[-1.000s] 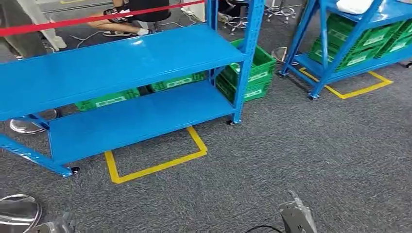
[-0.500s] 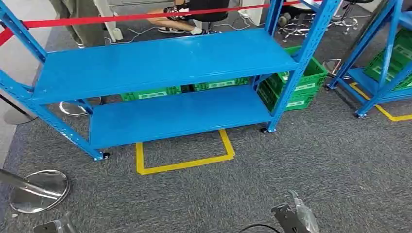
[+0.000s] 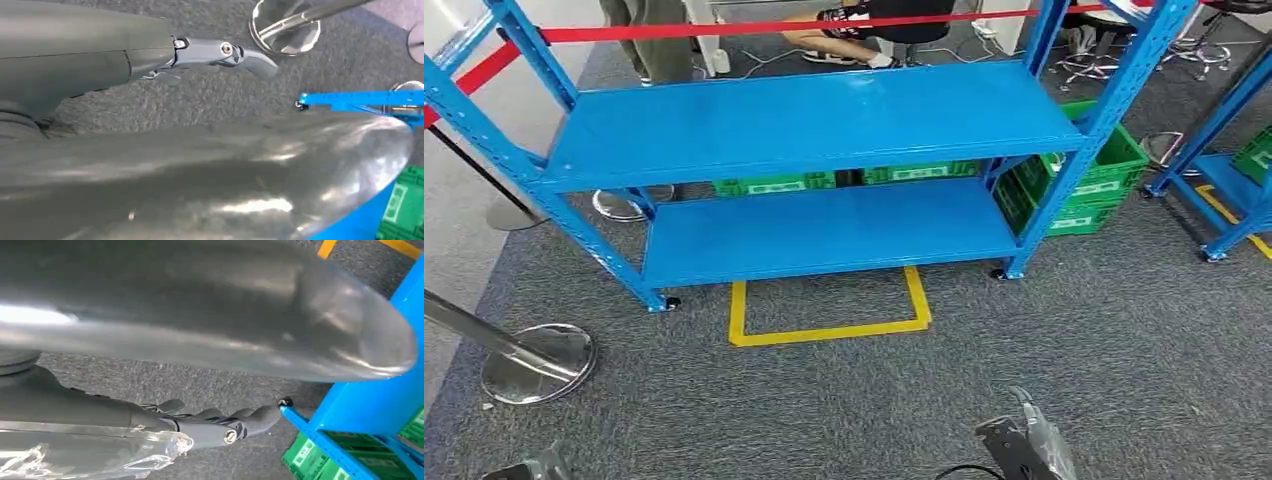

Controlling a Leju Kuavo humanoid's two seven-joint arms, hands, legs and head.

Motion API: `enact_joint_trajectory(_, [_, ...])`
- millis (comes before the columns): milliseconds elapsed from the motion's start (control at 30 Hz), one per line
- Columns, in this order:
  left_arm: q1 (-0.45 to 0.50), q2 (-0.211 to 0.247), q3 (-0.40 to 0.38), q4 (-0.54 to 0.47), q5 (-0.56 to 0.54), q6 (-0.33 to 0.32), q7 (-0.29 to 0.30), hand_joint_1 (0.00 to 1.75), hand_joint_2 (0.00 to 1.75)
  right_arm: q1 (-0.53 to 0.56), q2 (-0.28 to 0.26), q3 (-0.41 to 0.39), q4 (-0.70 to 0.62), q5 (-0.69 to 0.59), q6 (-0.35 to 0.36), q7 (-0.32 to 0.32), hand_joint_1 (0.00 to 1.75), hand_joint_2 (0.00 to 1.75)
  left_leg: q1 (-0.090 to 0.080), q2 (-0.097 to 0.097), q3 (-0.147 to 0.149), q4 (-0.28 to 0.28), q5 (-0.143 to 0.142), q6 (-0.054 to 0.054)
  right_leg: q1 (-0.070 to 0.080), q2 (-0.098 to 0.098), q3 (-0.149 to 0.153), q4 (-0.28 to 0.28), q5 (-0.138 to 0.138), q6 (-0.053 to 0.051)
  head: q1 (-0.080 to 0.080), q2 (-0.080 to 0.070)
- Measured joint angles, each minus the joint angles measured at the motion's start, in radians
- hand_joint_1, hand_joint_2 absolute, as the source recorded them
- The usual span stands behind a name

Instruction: Take the parts from the cabinet and place them on the table.

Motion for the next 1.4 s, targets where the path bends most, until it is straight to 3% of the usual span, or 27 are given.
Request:
enact_joint_trajectory(67, [0.003, 0.000, 0.001, 0.000, 0.000, 0.000, 0.000, 0.00, 0.00, 0.002, 0.000, 0.001, 0.000, -0.002, 0.001, 0.000, 0.00, 0.00, 0.000, -0.004, -0.001, -0.004, -0.007, 0.018, -0.002, 0.000, 0.006, 0.014, 0.015, 0.016, -0.002, 0.000])
enact_joint_trajectory(133, [0.004, 0.000, 0.001, 0.000, -0.002, 0.000, -0.001, 0.00, 0.00, 0.003, 0.000, 0.002, -0.002, -0.003, 0.000, 0.000, 0.00, 0.00, 0.006, -0.004, 0.014, -0.006, -0.008, 0.030, -0.003, 0.004, -0.008, 0.046, -0.008, 0.027, 0.002, 0.000])
enact_joint_trajectory(233, [0.004, 0.000, 0.001, 0.000, -0.003, 0.000, -0.001, 0.00, 0.00, 0.003, 0.000, 0.002, -0.003, -0.005, 0.000, 0.001, 0.00, 0.00, 0.005, -0.004, 0.019, -0.006, -0.013, 0.037, -0.005, 0.006, -0.117, 0.255, -0.115, 0.034, 0.010, 0.000])
enact_joint_trajectory(267, [0.004, 0.000, 0.001, 0.000, -0.003, 0.000, -0.001, 0.00, 0.00, 0.004, 0.000, 0.002, -0.003, -0.005, 0.000, 0.001, 0.00, 0.00, 0.005, -0.004, 0.021, -0.006, -0.015, 0.037, -0.006, 0.006, -0.151, 0.309, -0.132, 0.036, 0.010, 0.000])
enact_joint_trajectory(300, [0.004, 0.000, 0.001, 0.000, -0.003, 0.000, -0.001, 0.00, 0.00, 0.004, 0.000, 0.002, -0.003, -0.006, 0.000, 0.001, 0.00, 0.00, 0.006, -0.005, 0.025, -0.005, -0.019, 0.035, -0.007, 0.006, -0.162, 0.316, -0.123, 0.036, 0.011, 0.000])
enact_joint_trajectory(367, [0.004, 0.000, 0.001, 0.000, -0.003, 0.000, -0.001, 0.00, 0.00, 0.004, 0.000, 0.002, -0.003, -0.009, 0.001, 0.001, 0.00, 0.00, 0.009, -0.008, 0.040, -0.005, -0.028, 0.029, -0.012, 0.006, -0.124, 0.217, -0.046, 0.040, 0.010, 0.000])
enact_joint_trajectory(400, [0.004, 0.000, 0.001, 0.000, -0.003, 0.000, -0.001, 0.00, 0.00, 0.004, 0.000, 0.002, -0.003, -0.013, 0.001, -0.001, 0.00, 0.00, 0.012, -0.010, 0.052, -0.005, -0.037, 0.023, -0.015, 0.006, -0.081, 0.119, 0.012, 0.042, 0.010, 0.000])
enact_joint_trajectory(433, [0.005, 0.000, 0.001, 0.000, -0.003, 0.000, -0.001, 0.00, 0.00, 0.004, 0.000, 0.002, -0.003, -0.016, 0.002, -0.002, 0.00, 0.00, 0.013, -0.010, 0.060, -0.005, -0.045, 0.014, -0.019, 0.007, -0.050, 0.045, 0.046, 0.048, 0.012, 0.000])
enact_joint_trajectory(467, [0.003, 0.000, 0.002, 0.000, -0.003, 0.000, -0.001, 0.00, 0.00, 0.004, 0.000, 0.002, -0.002, -0.019, 0.006, -0.003, 0.00, 0.00, 0.008, -0.011, 0.063, -0.002, -0.052, 0.006, -0.015, 0.016, -0.046, 0.027, 0.009, 0.048, 0.017, 0.000])
enact_joint_trajectory(500, [0.003, 0.000, 0.002, 0.000, -0.005, 0.000, -0.003, 0.00, 0.00, 0.004, 0.000, 0.002, -0.002, -0.022, 0.008, -0.004, 0.00, 0.00, 0.006, -0.011, 0.055, -0.002, -0.053, 0.002, -0.015, 0.014, -0.043, 0.029, -0.007, 0.022, 0.022, 0.000])
enact_joint_trajectory(533, [0.005, 0.000, 0.002, -0.001, -0.007, 0.000, -0.005, 0.00, 0.00, 0.008, 0.000, 0.002, -0.002, -0.023, 0.008, -0.005, 0.00, 0.00, 0.007, -0.011, 0.056, -0.003, -0.054, -0.002, -0.015, 0.015, -0.043, 0.028, 0.015, 0.015, 0.017, 0.000])
enact_joint_trajectory(567, [0.005, 0.000, 0.002, 0.000, -0.006, 0.000, -0.005, 0.00, 0.00, 0.008, 0.000, 0.002, -0.002, -0.023, 0.009, -0.006, 0.00, 0.00, 0.007, -0.011, 0.063, 0.000, -0.053, -0.007, -0.014, 0.015, -0.051, 0.027, 0.005, 0.006, 0.015, 0.000])
enact_joint_trajectory(633, [0.004, 0.000, 0.002, -0.001, -0.006, 0.000, -0.006, 0.00, 0.00, 0.008, 0.002, 0.002, -0.002, -0.026, 0.008, -0.008, 0.00, 0.00, 0.009, -0.007, 0.063, 0.022, -0.057, -0.014, -0.017, 0.017, -0.018, 0.021, 0.001, -0.006, 0.016, 0.000])
enact_joint_trajectory(667, [0.002, 0.000, 0.002, -0.001, -0.006, 0.000, -0.006, 0.00, 0.00, 0.007, 0.002, 0.002, -0.002, -0.027, 0.009, -0.010, 0.00, 0.00, 0.009, -0.004, 0.030, 0.082, -0.067, -0.018, -0.016, 0.015, -0.007, 0.016, -0.003, -0.011, 0.009, 0.000])
enact_joint_trajectory(733, [0.003, 0.000, 0.002, -0.001, -0.006, 0.000, -0.006, 0.00, 0.00, 0.008, 0.002, 0.001, -0.002, -0.031, 0.010, -0.011, 0.00, 0.00, 0.009, -0.004, -0.075, 0.231, -0.116, -0.023, -0.014, 0.016, 0.005, 0.010, -0.014, -0.017, 0.008, 0.000])
enact_joint_trajectory(800, [0.006, 0.000, 0.002, -0.001, -0.006, 0.000, -0.006, 0.00, 0.00, 0.008, 0.002, 0.001, -0.002, -0.035, 0.015, -0.011, 0.00, 0.00, 0.009, -0.004, -0.160, 0.316, -0.157, -0.021, -0.013, 0.022, 0.023, 0.007, -0.030, -0.018, 0.008, 0.000])
enact_joint_trajectory(867, [0.007, 0.000, 0.002, -0.001, -0.006, 0.001, -0.006, 0.00, 0.00, 0.008, 0.002, 0.001, -0.002, -0.039, 0.019, -0.011, 0.00, 0.00, 0.008, -0.004, -0.167, 0.254, -0.113, -0.014, -0.011, 0.038, 0.055, 0.004, -0.052, -0.015, 0.009, 0.000])
enact_joint_trajectory(933, [0.009, 0.000, 0.002, -0.001, -0.008, 0.003, -0.006, 0.00, 0.00, 0.008, 0.002, 0.001, -0.001, -0.041, 0.023, -0.011, 0.00, 0.00, 0.005, -0.018, -0.138, 0.120, 0.012, -0.001, -0.011, 0.051, 0.080, -0.003, -0.075, -0.011, 0.009, 0.000])
enact_joint_trajectory(967, [0.013, 0.000, 0.002, -0.001, -0.008, 0.005, -0.006, 0.00, 0.00, 0.006, 0.002, 0.001, 0.000, -0.043, 0.024, -0.012, 0.00, 0.00, 0.003, -0.041, -0.141, 0.066, 0.078, 0.005, -0.009, 0.059, 0.098, 0.001, -0.086, -0.008, 0.009, 0.000])
enact_joint_trajectory(1033, [0.020, 0.000, 0.002, -0.001, -0.010, 0.007, -0.005, 0.00, 0.00, 0.007, 0.002, 0.001, 0.000, -0.044, 0.027, -0.013, 0.00, 0.00, -0.004, -0.043, -0.121, 0.035, 0.061, 0.006, -0.007, 0.079, 0.118, -0.020, -0.116, 0.002, 0.011, 0.000])
enact_joint_trajectory(1100, [0.013, 0.000, 0.002, -0.003, -0.010, 0.009, -0.005, 0.00, 0.00, 0.007, 0.002, 0.001, 0.000, -0.047, 0.026, -0.014, 0.00, 0.00, -0.001, -0.035, -0.092, 0.025, 0.046, 0.015, -0.006, 0.084, 0.146, -0.008, -0.100, 0.012, 0.014, 0.000])
enact_joint_trajectory(1167, [0.011, 0.000, 0.001, -0.004, -0.011, 0.010, -0.005, 0.00, 0.00, 0.006, 0.000, 0.001, 0.000, -0.048, 0.027, -0.014, 0.00, 0.00, 0.000, -0.020, -0.061, 0.024, 0.030, 0.030, -0.004, 0.036, 0.097, 0.097, -0.087, 0.020, 0.019, 0.000])
enact_joint_trajectory(1200, [0.014, -0.001, 0.001, -0.004, -0.010, 0.010, -0.005, 0.00, 0.00, 0.006, 0.000, 0.000, 0.000, -0.048, 0.027, -0.014, 0.00, 0.00, -0.001, -0.010, -0.048, 0.024, 0.018, 0.036, -0.003, 0.025, 0.043, 0.179, -0.104, 0.024, 0.020, 0.000])
enact_joint_trajectory(1267, [0.014, 0.000, 0.001, -0.004, -0.011, 0.010, -0.005, 0.00, 0.00, 0.006, 0.000, 0.000, 0.001, -0.048, 0.027, -0.014, 0.00, 0.00, -0.002, 0.006, -0.019, 0.024, -0.010, 0.041, -0.002, 0.019, -0.061, 0.294, -0.186, 0.026, 0.022, 0.000])
enact_joint_trajectory(1333, [0.014, 0.000, 0.001, -0.004, -0.011, 0.010, -0.005, 0.00, 0.00, 0.006, 0.000, -0.002, 0.002, -0.048, 0.027, -0.014, 0.00, 0.00, -0.003, 0.018, 0.021, 0.024, -0.043, 0.043, 0.000, 0.018, -0.115, 0.295, -0.249, 0.024, 0.022, 0.000])
enact_joint_trajectory(1367, [0.014, -0.001, 0.001, -0.004, -0.011, 0.010, -0.005, 0.00, 0.00, 0.007, 0.000, -0.002, 0.002, -0.048, 0.027, -0.014, 0.00, 0.00, -0.003, 0.026, 0.046, 0.024, -0.061, 0.043, 0.002, 0.017, -0.124, 0.257, -0.240, 0.020, 0.023, 0.000])
enact_joint_trajectory(1400, [0.014, -0.001, 0.001, -0.004, -0.011, 0.010, -0.005, 0.00, 0.00, 0.007, 0.000, -0.002, 0.002, -0.048, 0.027, -0.014, 0.00, 0.00, -0.003, 0.034, 0.072, 0.024, -0.081, 0.042, 0.006, 0.010, -0.125, 0.199, -0.198, 0.015, 0.022, 0.000])
